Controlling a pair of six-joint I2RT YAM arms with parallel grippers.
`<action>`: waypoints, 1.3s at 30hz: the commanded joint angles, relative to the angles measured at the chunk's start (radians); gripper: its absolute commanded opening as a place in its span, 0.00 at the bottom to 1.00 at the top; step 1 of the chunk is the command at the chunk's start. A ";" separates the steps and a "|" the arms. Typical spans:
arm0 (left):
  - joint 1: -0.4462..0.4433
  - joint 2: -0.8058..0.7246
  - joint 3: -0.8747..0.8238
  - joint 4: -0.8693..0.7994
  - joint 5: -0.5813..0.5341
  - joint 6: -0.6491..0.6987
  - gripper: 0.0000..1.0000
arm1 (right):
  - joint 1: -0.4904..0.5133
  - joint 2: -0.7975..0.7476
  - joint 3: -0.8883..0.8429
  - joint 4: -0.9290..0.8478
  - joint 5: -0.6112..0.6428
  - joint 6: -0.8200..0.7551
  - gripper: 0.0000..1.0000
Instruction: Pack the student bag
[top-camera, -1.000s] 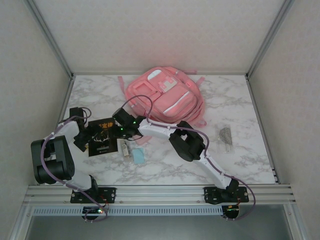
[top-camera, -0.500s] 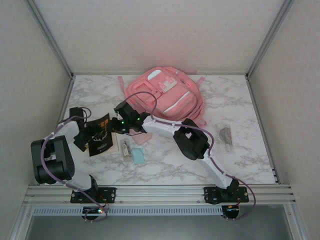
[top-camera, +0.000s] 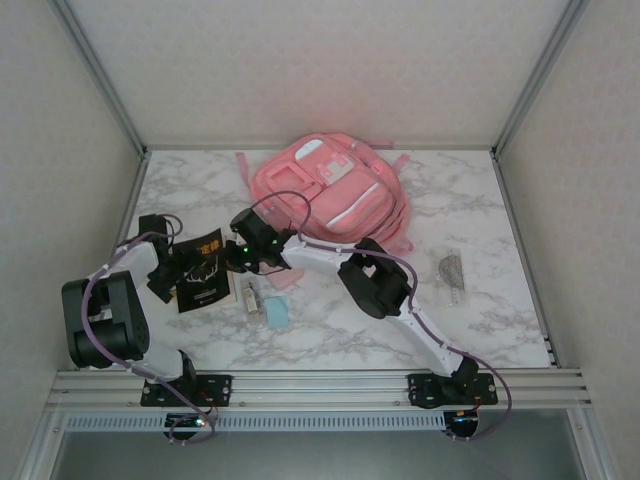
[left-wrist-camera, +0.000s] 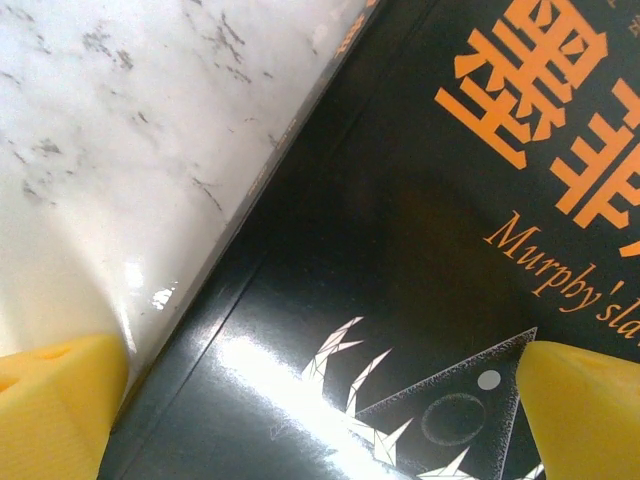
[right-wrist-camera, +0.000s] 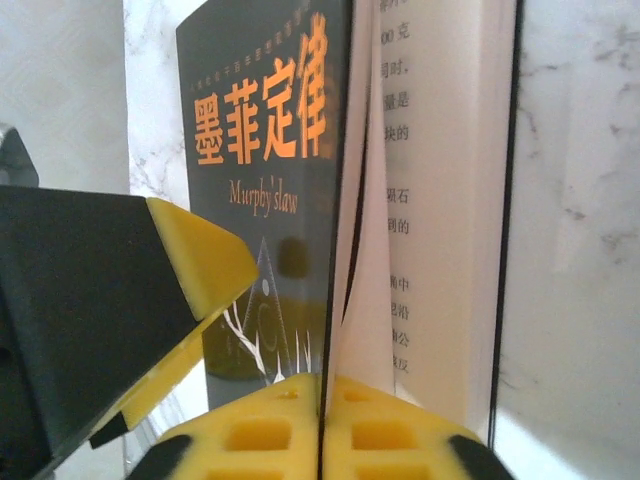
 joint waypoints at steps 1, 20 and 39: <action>-0.006 -0.025 0.008 -0.012 0.009 -0.006 0.99 | -0.010 -0.017 0.000 -0.003 -0.007 -0.006 0.00; 0.036 -0.164 -0.064 0.419 0.311 -0.150 1.00 | -0.197 -0.239 -0.122 0.182 -0.283 0.102 0.00; -0.075 -0.114 -0.206 0.822 0.357 -0.276 0.58 | -0.247 -0.265 -0.277 0.316 -0.309 0.182 0.00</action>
